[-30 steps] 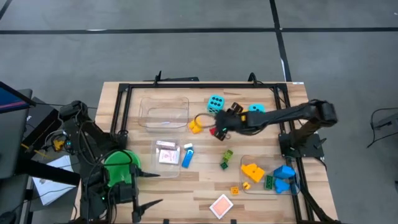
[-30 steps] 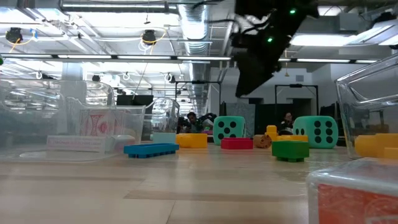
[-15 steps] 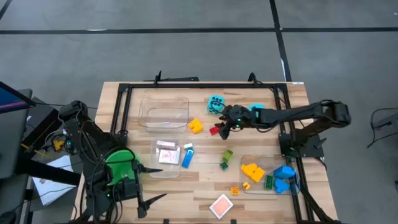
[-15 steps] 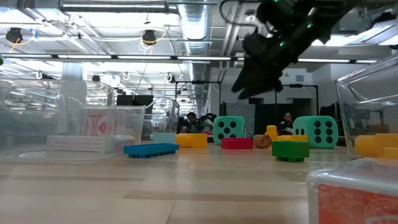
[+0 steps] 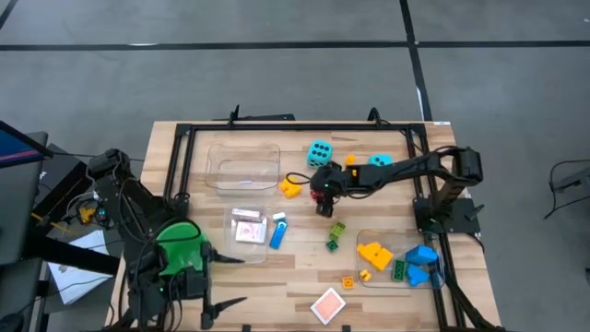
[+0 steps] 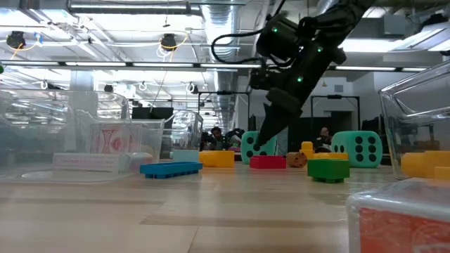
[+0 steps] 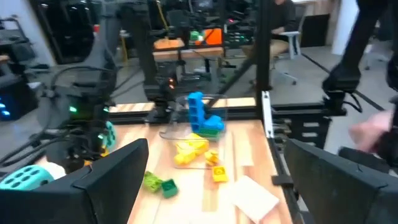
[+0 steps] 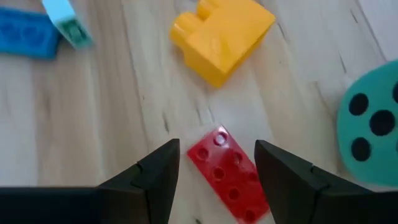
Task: Pick & Place Toys
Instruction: Put the red game piece into the bottom right transparent bin
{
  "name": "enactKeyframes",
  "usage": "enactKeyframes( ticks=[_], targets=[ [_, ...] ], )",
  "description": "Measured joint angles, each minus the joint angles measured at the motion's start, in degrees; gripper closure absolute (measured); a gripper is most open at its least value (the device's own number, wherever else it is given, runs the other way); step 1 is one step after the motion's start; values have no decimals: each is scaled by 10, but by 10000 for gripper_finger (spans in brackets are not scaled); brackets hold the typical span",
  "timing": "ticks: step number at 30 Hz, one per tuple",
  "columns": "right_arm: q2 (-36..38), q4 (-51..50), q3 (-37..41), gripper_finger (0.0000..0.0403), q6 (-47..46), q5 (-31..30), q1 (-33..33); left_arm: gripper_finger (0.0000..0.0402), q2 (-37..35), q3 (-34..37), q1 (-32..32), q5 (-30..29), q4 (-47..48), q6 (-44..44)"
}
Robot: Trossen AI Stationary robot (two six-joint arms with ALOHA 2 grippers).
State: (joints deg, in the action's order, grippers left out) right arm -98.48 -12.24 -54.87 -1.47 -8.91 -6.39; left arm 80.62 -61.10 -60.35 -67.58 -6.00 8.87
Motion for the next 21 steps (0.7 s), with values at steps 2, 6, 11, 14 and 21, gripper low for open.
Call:
enactKeyframes(
  ticks=[2, 6, 11, 14, 21],
  targets=[
    [1, -3, 3, 202, 30, -2, 3, 32, 0, 0, -1, 3, 1, 2],
    [1, -4, 11, 202, 70, -1, 14, 32, 0, 0, -1, 4, 5, 5],
    [1, 12, 11, 202, 109, -3, 18, 32, 0, 0, 4, 4, 5, 8],
    [-3, -2, 11, 202, 125, -2, 18, 32, 0, 0, 4, 4, 5, 17],
    [-50, 37, 9, 202, 169, -21, 5, 32, 0, 0, 4, 4, 6, 24]
  ],
)
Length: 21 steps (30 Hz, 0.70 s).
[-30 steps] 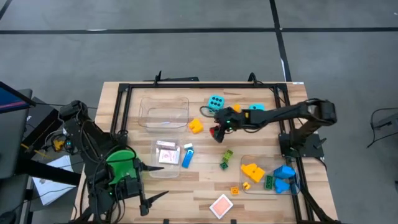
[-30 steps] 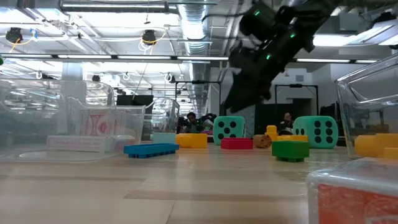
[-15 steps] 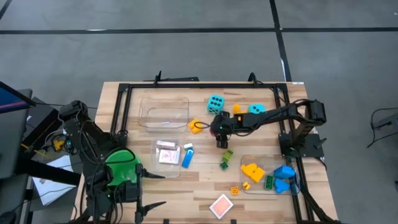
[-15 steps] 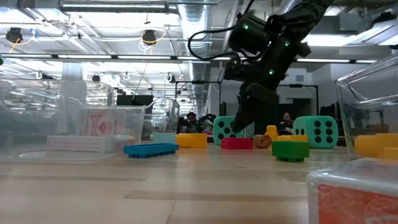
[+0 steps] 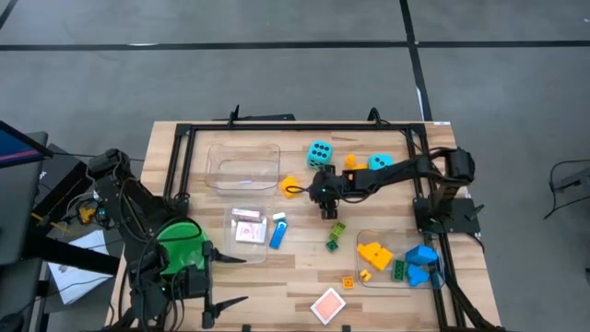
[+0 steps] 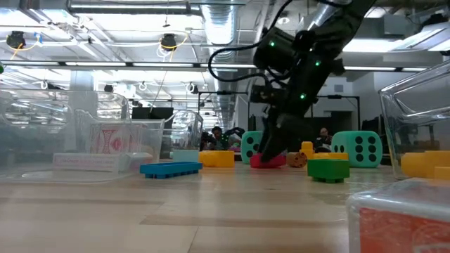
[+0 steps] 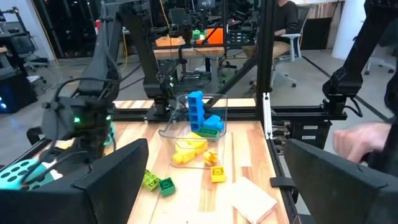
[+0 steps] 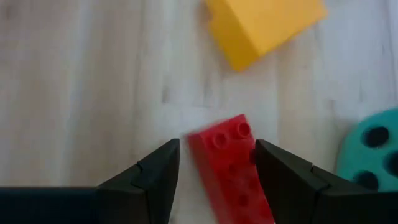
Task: Pick & Place Toys
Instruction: Put the red game piece into the bottom right transparent bin
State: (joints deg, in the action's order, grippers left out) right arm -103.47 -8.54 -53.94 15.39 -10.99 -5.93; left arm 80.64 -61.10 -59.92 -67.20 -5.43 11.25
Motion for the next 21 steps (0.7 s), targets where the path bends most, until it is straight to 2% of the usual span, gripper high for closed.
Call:
enactKeyframes(
  ticks=[7, 13, 17, 21],
  targets=[
    [-43, 14, -5, 202, -8, 19, -22, 32, 0, 0, 0, 0, 5, 16],
    [-35, 1, -4, 208, -44, 48, -25, 32, 0, 0, 0, 0, 3, 17],
    [-25, -11, -5, 230, -64, 50, -25, 32, 0, 0, 0, 0, 3, 17],
    [-27, -30, -16, 270, -77, 51, -25, 32, 0, 0, 0, 0, 2, 16]
  ],
)
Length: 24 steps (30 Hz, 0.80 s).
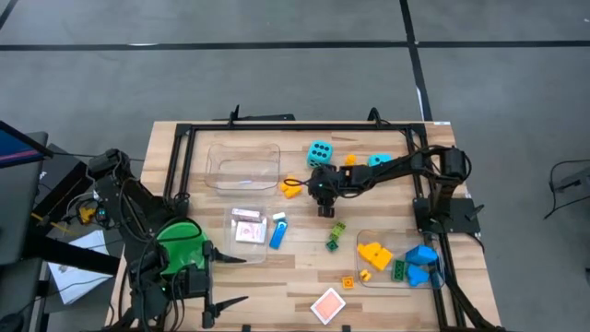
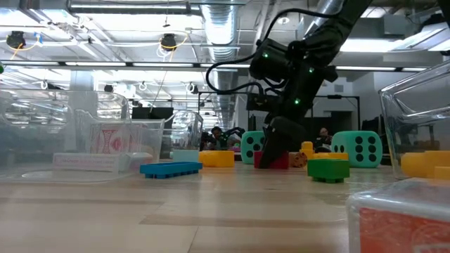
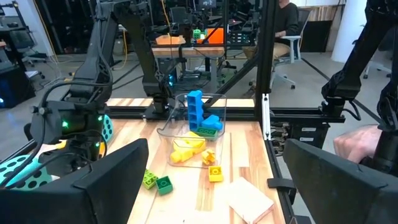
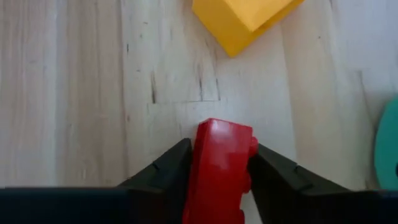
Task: Pick & Place Toys
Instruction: Put the red game piece into the bottom right transparent bin
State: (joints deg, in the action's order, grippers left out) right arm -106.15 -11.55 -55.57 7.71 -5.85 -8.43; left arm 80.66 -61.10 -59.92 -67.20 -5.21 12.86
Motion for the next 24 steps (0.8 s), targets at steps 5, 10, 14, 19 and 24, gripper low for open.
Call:
enactKeyframes(
  ticks=[5, 10, 14, 19, 24],
  targets=[
    [1, -8, -9, 317, -1, 0, 2, 32, 0, 0, 0, 0, 0, -1],
    [2, -13, -25, 316, 2, -1, 19, 32, 0, 0, 0, 0, 0, -1],
    [2, -9, -37, 316, 4, 0, 44, 32, 0, 0, 0, 0, 1, -5],
    [12, -28, -60, 316, -1, -2, 82, 32, 0, 0, 0, 0, 0, -25],
    [44, -50, -75, 316, -31, -1, 131, 32, 0, 0, 5, -1, -3, -77]
  ],
)
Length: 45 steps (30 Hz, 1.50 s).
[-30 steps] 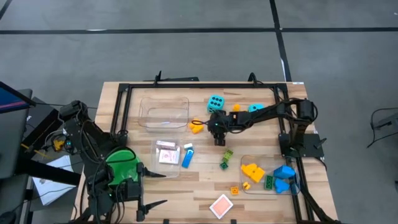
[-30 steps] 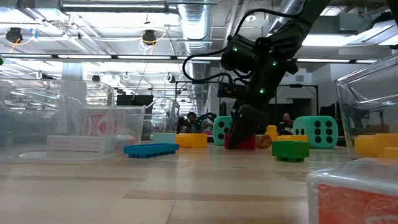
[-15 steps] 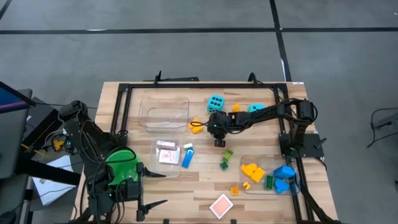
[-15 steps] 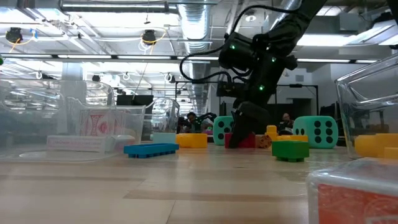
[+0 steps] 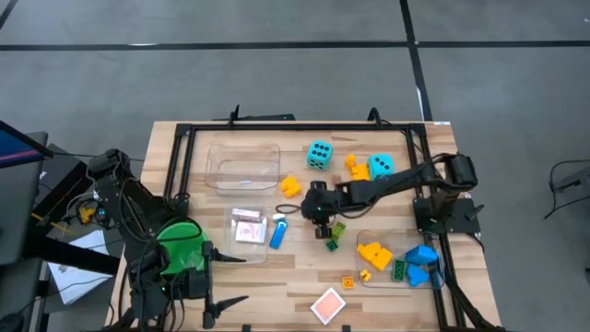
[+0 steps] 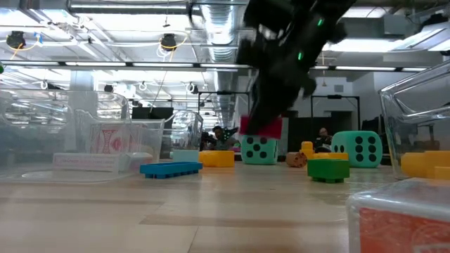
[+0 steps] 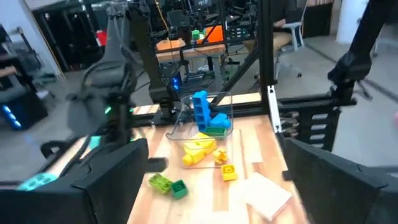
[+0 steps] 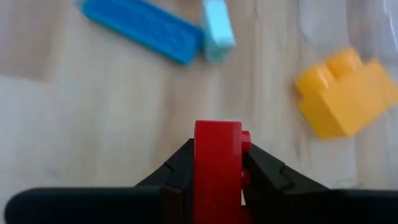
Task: Pick & Place Toys
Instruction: Put the red game piece into the bottom right transparent bin
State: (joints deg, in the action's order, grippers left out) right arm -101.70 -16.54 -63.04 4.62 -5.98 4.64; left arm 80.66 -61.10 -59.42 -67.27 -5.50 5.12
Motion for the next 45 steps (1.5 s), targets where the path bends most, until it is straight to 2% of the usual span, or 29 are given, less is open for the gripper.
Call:
enactKeyframes(
  ticks=[5, 15, 21, 40, 45],
  targets=[
    [57, -14, -1, 316, -45, -15, 56, 32, 0, 0, 19, 0, -2, -47],
    [130, -164, -1, 316, -209, -168, 176, 32, 0, 0, 91, 0, 2, -115],
    [146, -258, -1, 316, -344, -223, 237, 32, 0, 0, 137, -1, 3, -155],
    [149, -395, -1, 315, -705, -251, 408, 32, 0, 0, 273, 2, -5, -227],
    [149, -426, -1, 315, -806, -256, 460, 32, -10, 1, 300, 84, -5, -232]
  ],
)
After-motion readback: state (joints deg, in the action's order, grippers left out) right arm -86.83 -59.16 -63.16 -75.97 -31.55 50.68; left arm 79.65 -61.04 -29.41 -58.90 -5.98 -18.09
